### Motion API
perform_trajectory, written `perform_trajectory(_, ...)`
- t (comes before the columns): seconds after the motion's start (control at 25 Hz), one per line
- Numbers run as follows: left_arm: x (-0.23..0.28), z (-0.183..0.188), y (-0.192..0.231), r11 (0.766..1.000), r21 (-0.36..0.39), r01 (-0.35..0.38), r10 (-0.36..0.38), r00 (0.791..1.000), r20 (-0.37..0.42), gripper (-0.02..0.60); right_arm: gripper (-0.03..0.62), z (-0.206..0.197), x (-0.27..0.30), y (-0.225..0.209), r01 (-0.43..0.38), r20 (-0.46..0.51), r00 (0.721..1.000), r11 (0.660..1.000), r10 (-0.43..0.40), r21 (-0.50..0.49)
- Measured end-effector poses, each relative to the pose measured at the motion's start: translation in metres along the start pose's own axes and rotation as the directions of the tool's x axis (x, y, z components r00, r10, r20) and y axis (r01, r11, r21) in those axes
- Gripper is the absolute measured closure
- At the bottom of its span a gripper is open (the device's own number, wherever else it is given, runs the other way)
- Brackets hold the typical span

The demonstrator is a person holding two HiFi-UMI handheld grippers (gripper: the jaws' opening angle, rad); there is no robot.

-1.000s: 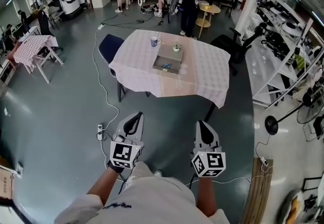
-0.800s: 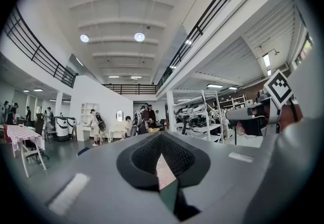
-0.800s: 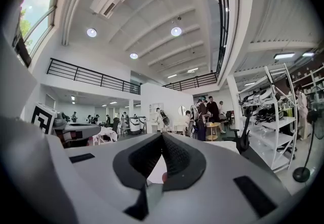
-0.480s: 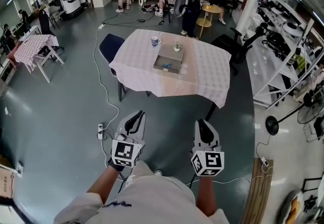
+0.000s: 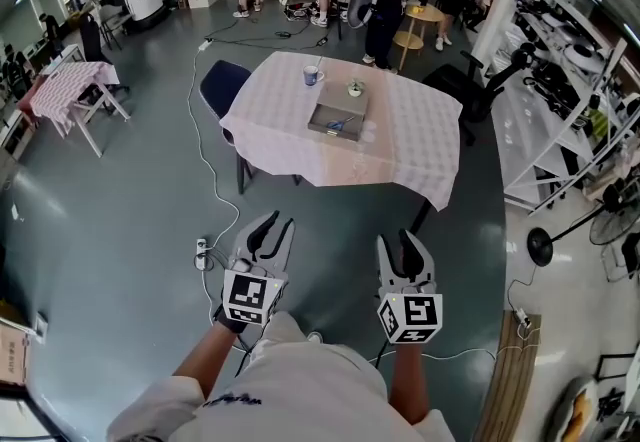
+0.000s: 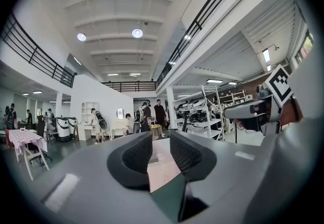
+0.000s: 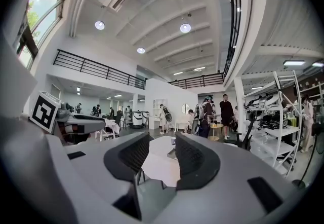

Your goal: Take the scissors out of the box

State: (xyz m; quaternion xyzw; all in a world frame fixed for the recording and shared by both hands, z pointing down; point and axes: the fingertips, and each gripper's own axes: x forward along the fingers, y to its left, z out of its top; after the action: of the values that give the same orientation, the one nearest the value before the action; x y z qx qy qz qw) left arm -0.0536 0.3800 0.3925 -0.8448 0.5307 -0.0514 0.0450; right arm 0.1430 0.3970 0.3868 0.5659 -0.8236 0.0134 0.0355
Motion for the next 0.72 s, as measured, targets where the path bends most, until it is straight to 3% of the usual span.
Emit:
perform_trajectory(0.28,0.0014,-0.0065,0.004,1.0,0.006,-0.018,0.018,1.0,-0.014,0.423,0.378,-0.0022,0.0047,-0.0007,-0.01,-0.009,1.0,1.0,0.011,0.006)
perform_trajectory(0.4,0.003,-0.0045,0.0021,1.0,-0.003,-0.015,0.015,1.0,-0.021,0.352,0.348,-0.0021,0.0049,-0.0039,-0.016,-0.012,1.0,0.999,0.016,0.028)
perform_trajectory(0.6,0.003,-0.0088,0.0055,1.0,-0.026,-0.012,0.012,1.0,-0.025,0.295,0.296,-0.0014,0.0054,-0.0069,-0.025,-0.007,1.0,0.996,0.025,0.081)
perform_trajectory(0.72,0.0064,-0.0101,0.0041,0.998,-0.069,0.0,-0.002,1.0,-0.028,0.209,0.258,-0.0044,0.0064,-0.0087,-0.026,-0.016,0.999,0.996,0.028,0.083)
